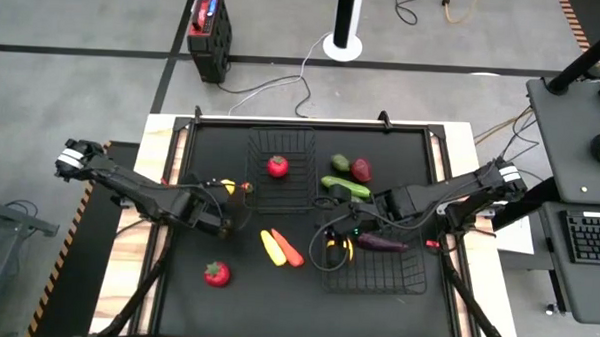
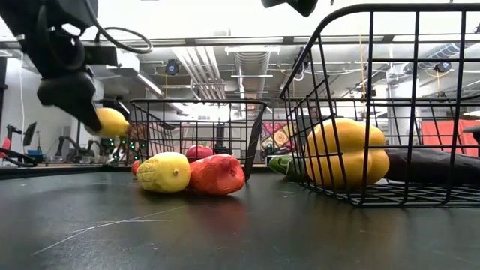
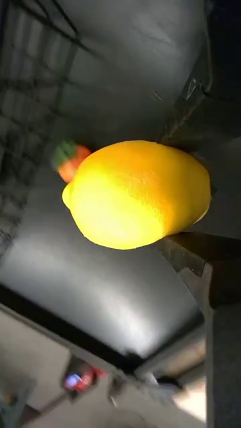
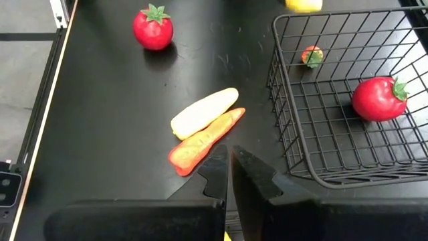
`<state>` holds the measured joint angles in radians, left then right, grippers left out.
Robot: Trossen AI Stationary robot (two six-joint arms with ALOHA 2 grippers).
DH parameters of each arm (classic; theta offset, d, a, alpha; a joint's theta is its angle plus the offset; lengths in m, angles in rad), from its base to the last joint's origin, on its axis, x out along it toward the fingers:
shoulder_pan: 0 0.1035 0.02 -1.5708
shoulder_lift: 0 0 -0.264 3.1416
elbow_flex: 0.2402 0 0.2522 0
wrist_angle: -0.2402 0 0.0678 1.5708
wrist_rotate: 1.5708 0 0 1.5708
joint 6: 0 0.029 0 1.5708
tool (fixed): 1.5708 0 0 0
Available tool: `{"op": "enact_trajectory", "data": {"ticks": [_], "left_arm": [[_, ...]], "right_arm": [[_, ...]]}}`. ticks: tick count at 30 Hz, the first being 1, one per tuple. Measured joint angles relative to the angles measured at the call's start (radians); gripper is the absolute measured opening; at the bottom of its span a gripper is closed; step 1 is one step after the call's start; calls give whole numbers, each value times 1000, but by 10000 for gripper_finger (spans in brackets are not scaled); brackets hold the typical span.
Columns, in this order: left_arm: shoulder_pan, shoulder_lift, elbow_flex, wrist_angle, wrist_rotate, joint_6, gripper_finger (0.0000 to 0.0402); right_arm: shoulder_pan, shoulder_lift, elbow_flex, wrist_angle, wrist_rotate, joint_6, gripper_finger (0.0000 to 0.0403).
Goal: Sort produce into baskets
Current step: Put the yellow lemon into the top black wire basket
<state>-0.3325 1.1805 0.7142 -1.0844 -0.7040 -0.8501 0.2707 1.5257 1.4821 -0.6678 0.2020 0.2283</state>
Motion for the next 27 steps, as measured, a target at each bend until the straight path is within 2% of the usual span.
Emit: {"op": "enact_trajectory", "data": {"ticks": [5, 9, 14, 20, 27], "left_arm": [[-2, 3, 147, -206, 13, -24, 160], [-2, 2, 278, -192, -31, 102, 160], [2, 12, 400, -12, -83, 347, 160], [15, 39, 428, 282, -80, 655, 160], [95, 113, 439, 325, -43, 732, 160]], "right_arm": [[0, 0, -6, 0, 0, 0, 13], [0, 0, -15, 0, 0, -2, 13], [0, -1, -15, -45, 0, -10, 13], [4, -22, -15, -91, 0, -8, 13], [24, -73, -15, -113, 0, -20, 13]]}}
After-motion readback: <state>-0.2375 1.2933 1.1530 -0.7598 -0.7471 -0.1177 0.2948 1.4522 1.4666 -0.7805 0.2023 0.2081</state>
